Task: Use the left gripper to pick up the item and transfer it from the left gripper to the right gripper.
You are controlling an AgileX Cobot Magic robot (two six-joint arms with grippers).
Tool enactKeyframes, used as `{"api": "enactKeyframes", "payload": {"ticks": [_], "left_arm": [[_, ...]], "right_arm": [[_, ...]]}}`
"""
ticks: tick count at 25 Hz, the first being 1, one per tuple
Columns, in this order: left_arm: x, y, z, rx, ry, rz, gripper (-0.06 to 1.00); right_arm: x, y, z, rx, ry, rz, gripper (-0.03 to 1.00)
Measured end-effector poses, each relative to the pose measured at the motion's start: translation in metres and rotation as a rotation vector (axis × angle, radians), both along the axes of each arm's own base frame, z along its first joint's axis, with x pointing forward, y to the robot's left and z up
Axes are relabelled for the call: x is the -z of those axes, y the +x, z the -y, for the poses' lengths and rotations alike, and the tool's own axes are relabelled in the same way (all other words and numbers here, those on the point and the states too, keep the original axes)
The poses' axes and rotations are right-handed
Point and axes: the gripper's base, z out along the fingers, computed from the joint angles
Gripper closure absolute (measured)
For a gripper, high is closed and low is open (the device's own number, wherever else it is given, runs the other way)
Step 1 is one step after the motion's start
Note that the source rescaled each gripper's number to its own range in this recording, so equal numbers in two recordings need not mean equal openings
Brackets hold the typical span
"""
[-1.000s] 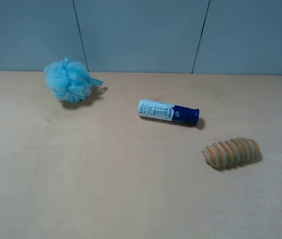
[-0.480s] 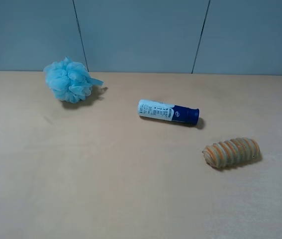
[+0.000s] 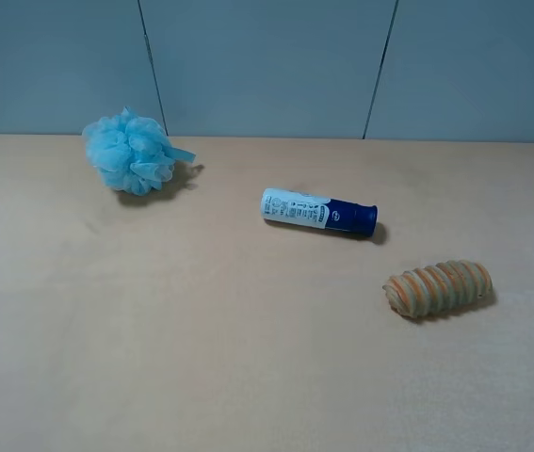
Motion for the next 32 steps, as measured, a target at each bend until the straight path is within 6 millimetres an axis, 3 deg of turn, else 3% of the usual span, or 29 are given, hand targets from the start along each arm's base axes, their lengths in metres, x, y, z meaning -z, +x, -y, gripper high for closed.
{"api": "enactKeyframes", "payload": {"ticks": [6, 15, 32], "left_arm": [[0.000, 0.000, 0.000, 0.000, 0.000, 0.000, -0.05], [0.000, 0.000, 0.000, 0.001, -0.001, 0.001, -0.05], [0.000, 0.000, 0.000, 0.001, -0.001, 0.001, -0.05]], "right_arm": [[-0.001, -0.014, -0.003, -0.003, -0.009, 0.098, -0.03], [-0.001, -0.015, -0.003, -0.189, 0.012, 0.103, -0.03], [-0.001, -0.015, -0.003, -0.194, 0.012, 0.104, -0.03]]}}
